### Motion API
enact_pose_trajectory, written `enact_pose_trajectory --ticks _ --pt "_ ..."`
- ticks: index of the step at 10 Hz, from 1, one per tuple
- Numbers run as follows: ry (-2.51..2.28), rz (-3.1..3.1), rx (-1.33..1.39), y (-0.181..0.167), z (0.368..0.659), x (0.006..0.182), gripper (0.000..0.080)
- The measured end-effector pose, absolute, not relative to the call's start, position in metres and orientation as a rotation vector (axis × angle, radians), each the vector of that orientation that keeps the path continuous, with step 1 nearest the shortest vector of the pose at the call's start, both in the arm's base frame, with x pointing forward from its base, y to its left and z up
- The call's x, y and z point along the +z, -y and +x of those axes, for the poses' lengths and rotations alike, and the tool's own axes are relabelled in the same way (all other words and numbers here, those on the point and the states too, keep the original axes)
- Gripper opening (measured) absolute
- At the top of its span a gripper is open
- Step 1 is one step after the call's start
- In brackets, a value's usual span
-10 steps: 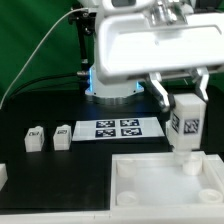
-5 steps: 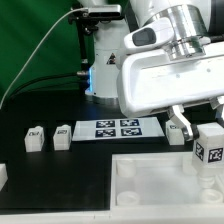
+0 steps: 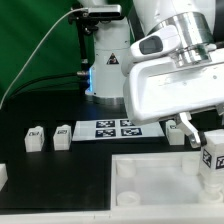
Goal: Assemble one leg
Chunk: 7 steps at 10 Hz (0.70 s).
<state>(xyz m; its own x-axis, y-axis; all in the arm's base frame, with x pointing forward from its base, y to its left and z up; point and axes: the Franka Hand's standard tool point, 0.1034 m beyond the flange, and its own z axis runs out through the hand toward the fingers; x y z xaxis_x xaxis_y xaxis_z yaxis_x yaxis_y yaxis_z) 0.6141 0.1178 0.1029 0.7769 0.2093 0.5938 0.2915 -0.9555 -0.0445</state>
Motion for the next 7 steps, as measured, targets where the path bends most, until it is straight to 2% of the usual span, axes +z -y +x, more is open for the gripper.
enact_pose_trajectory --ticks 2,7 --pt "0.394 -2.830 -0.944 -0.116 0.617 0.102 0.0294" --pt "0.377 -2.842 -0.914 -0.109 0.612 0.087 0.0294"
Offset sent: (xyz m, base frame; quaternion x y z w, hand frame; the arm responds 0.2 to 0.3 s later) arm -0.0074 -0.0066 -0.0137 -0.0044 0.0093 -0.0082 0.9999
